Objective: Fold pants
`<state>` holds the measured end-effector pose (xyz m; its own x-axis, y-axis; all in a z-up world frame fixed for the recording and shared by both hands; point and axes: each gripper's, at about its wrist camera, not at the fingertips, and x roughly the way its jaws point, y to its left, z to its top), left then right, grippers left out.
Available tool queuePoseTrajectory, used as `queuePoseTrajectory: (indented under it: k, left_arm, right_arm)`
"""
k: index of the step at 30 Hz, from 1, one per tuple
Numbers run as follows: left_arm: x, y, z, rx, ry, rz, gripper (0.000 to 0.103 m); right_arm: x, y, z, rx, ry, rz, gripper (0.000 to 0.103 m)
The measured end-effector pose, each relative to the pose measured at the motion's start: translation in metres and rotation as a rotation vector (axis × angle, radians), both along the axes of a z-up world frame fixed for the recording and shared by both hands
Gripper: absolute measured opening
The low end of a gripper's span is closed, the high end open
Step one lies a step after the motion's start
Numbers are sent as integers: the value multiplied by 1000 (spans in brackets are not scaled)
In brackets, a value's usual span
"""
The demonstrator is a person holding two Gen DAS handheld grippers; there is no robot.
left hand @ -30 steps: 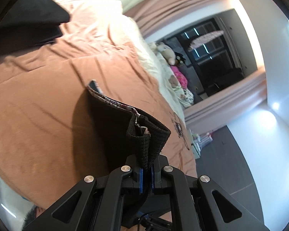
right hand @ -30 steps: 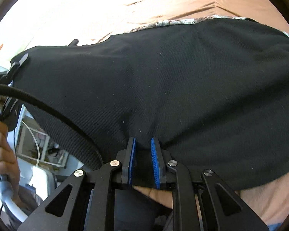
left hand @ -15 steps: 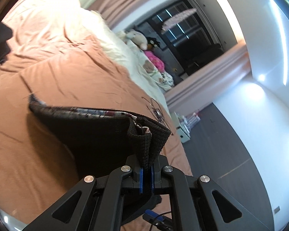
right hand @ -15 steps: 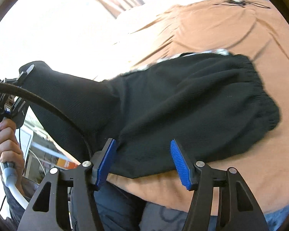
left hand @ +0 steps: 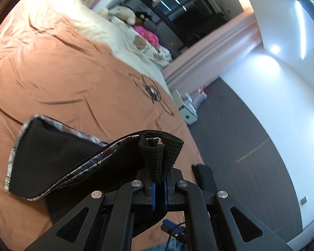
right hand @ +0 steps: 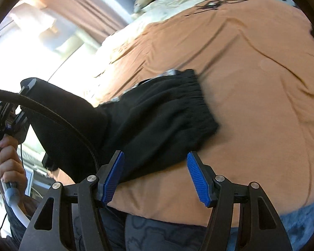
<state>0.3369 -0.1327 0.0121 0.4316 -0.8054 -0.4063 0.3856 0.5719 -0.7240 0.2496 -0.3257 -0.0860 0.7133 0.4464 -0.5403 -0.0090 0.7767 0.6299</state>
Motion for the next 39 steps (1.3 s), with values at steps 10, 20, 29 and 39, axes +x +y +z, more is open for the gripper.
queuePoseTrajectory:
  k: [10, 20, 29, 39]
  left_arm:
    - [-21, -72, -40, 70, 83, -135, 5]
    - [-47, -138, -82, 174, 172, -262, 7]
    - [-51, -111, -74, 186, 168, -234, 66]
    - [-26, -13, -75, 194, 163, -17, 70]
  right_arm:
    - [-28, -33, -15, 25, 31, -62, 61]
    - [-53, -54, -26, 33, 73, -95, 61]
    - [-59, -51, -18, 16, 69, -77, 61]
    - [-56, -25, -9, -8, 30, -12, 61]
